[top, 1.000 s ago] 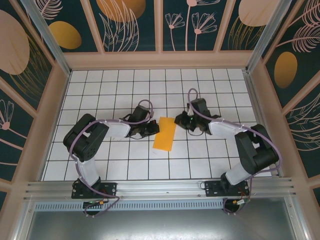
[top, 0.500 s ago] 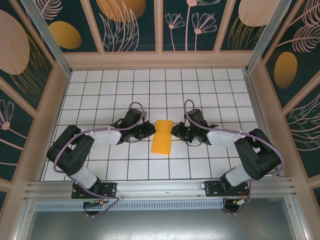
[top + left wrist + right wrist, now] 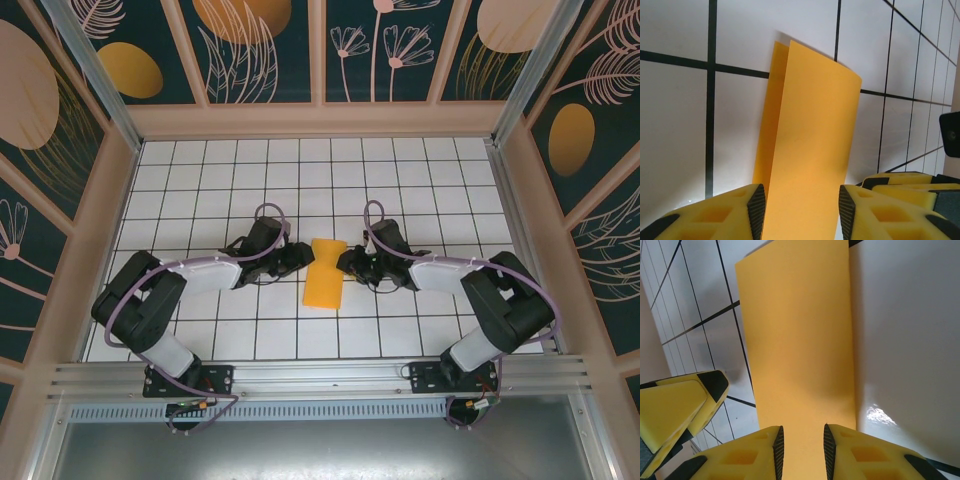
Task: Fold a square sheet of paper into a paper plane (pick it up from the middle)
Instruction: Fold the triangle a second time at the center of the table.
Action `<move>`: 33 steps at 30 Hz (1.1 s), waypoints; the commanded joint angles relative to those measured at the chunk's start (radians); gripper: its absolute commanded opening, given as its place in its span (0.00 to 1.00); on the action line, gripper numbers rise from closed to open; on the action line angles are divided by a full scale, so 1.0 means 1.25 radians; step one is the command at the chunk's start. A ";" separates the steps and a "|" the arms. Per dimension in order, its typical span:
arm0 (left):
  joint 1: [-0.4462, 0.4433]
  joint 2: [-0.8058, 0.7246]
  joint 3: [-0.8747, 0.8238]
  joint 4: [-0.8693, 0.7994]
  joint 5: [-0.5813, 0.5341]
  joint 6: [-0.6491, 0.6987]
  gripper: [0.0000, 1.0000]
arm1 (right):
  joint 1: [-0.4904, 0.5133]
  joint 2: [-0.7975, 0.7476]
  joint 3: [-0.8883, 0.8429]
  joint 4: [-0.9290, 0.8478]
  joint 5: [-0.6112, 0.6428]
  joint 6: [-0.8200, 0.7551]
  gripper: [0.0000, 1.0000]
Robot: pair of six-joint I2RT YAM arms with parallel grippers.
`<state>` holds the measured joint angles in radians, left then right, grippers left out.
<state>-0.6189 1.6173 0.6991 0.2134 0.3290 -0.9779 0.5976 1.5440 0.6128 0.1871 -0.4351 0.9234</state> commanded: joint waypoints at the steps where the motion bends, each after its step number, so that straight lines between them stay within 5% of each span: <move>1: 0.012 0.022 -0.008 0.026 0.054 0.004 0.47 | 0.006 0.002 -0.014 0.005 0.017 0.005 0.30; 16: 0.032 0.098 0.021 0.033 0.152 0.035 0.50 | 0.005 -0.037 -0.017 -0.017 0.037 -0.005 0.32; 33: 0.032 0.103 0.038 0.062 0.223 0.041 0.38 | 0.005 -0.166 -0.073 0.038 0.061 -0.025 0.40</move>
<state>-0.5823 1.7302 0.7193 0.2584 0.5613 -0.9463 0.5976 1.4029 0.5533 0.1860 -0.3820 0.9150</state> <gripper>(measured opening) 0.385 0.390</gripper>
